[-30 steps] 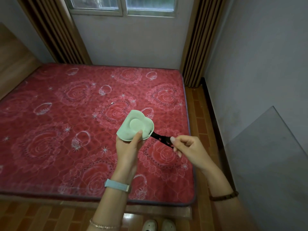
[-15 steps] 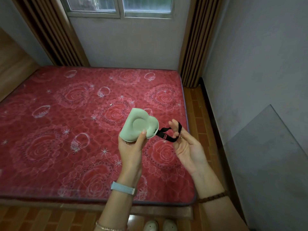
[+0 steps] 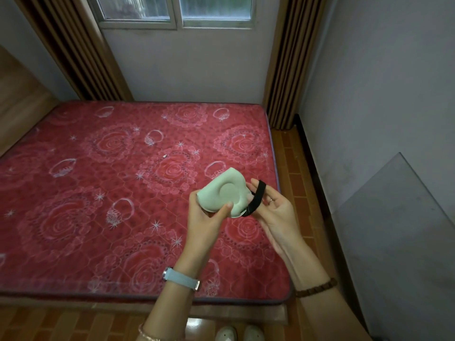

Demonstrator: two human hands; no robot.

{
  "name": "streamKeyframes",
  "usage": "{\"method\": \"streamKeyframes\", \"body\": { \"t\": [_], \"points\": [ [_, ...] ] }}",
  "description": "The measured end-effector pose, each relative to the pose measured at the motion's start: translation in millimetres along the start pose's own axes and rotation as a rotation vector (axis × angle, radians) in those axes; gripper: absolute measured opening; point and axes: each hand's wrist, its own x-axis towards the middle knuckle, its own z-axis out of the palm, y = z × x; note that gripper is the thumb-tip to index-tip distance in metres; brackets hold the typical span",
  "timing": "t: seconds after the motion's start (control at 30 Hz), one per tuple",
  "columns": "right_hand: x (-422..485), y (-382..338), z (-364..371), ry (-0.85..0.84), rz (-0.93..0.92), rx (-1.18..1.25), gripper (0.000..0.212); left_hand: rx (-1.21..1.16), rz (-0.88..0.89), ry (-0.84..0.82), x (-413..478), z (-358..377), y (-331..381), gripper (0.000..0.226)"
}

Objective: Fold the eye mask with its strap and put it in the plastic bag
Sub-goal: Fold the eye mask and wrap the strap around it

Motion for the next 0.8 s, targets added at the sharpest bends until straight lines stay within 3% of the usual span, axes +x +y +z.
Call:
{"method": "streamKeyframes", "body": {
  "t": [0.27, 0.5, 0.7, 0.8],
  "points": [
    [-6, 9, 5, -0.088, -0.087, -0.151, 0.048, 0.014, -0.002, -0.105, -3, 4, 3, 0.054],
    [-4, 2, -1, -0.053, -0.19, -0.206, 0.054, 0.094, -0.04, -0.361, 2, -1, 3, 0.049],
    [-2, -6, -5, -0.05, -0.232, -0.262, 0.039, 0.19, -0.046, -0.493, 9, -8, 11, 0.053],
    [-2, -7, -6, -0.021, -0.207, -0.313, 0.021, 0.241, -0.073, -0.526, 11, -11, 13, 0.057]
  ]
}}
